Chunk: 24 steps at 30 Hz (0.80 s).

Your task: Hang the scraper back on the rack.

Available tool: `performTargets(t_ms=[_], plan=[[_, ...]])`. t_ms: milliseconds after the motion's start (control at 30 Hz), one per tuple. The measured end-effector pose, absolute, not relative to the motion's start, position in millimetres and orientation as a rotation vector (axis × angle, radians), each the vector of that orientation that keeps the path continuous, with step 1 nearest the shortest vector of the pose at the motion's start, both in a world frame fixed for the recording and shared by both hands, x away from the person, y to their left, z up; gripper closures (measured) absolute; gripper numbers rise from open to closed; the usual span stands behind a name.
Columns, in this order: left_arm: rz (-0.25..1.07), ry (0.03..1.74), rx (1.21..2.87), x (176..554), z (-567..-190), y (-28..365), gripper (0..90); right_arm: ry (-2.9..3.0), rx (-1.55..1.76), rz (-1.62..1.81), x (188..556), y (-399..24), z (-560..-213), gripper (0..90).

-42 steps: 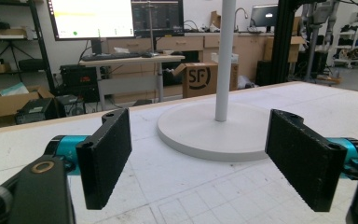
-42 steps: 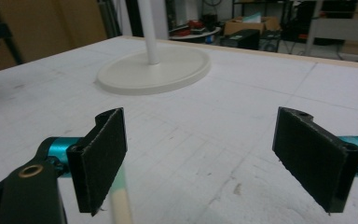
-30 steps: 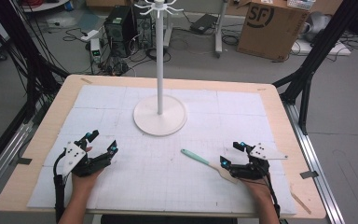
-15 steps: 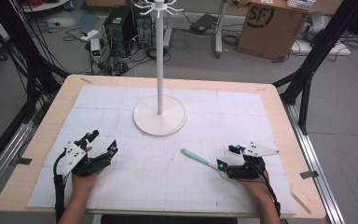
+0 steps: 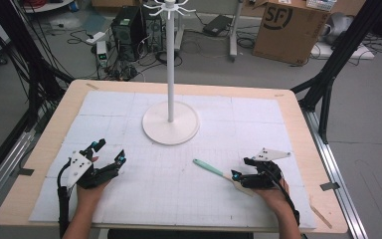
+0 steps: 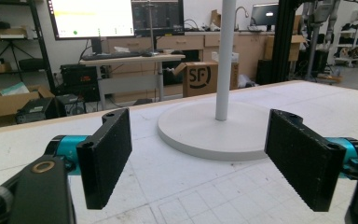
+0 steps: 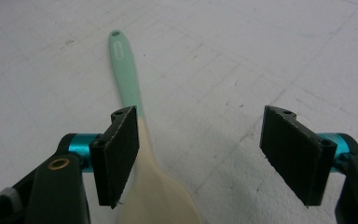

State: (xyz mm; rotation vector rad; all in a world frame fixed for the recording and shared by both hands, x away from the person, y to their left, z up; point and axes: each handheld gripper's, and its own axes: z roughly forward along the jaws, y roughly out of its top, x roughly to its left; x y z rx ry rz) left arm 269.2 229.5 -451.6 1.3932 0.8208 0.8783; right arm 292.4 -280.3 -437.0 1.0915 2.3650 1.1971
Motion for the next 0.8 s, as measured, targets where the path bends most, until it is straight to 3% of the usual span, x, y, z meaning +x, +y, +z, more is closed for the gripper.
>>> performTargets(t_ms=[800], plan=[[0.879, 0.819, 1.399, 269.1, -451.6, 229.5, 23.3, 2.539, 1.135, 0.891, 311.2, -261.0, -420.4, 28.1]])
